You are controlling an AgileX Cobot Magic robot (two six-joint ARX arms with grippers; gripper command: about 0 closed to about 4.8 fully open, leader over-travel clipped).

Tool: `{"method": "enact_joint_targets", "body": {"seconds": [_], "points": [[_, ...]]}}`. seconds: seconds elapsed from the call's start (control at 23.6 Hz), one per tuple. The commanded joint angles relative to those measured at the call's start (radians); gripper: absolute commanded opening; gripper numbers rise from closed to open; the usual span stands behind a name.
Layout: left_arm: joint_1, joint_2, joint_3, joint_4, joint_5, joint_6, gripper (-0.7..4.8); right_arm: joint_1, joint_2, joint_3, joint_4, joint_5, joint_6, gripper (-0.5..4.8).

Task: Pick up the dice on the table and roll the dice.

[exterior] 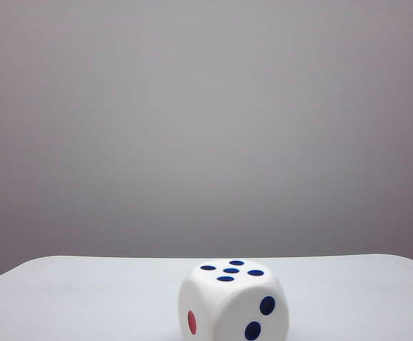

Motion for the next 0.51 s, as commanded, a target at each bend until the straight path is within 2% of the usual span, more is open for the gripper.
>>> {"method": "enact_joint_targets", "body": {"seconds": [0.04,0.25,0.38,0.42,0.51], "points": [[0.0,0.0,0.002,0.001,-0.006,-0.01,-0.05,0.0,0.0,-0.006,0.009,0.003,-0.002,-0.01],[0.0,0.0,0.005,0.005,0.004,-0.033,-0.05,0.005,0.001,-0.006,0.009,-0.004,0.0,-0.01],[-0.001,0.0,0.051,0.014,0.084,-0.119,-0.05,0.006,0.003,0.006,0.043,-0.031,0.044,-0.02],[-0.001,0.0,0.065,0.018,0.083,-0.135,-0.05,0.006,0.002,0.014,0.046,-0.024,0.044,-0.02],[0.0,0.013,0.131,0.019,0.08,-0.148,-0.05,0.006,0.004,0.056,0.047,0.11,0.044,-0.03]]}}
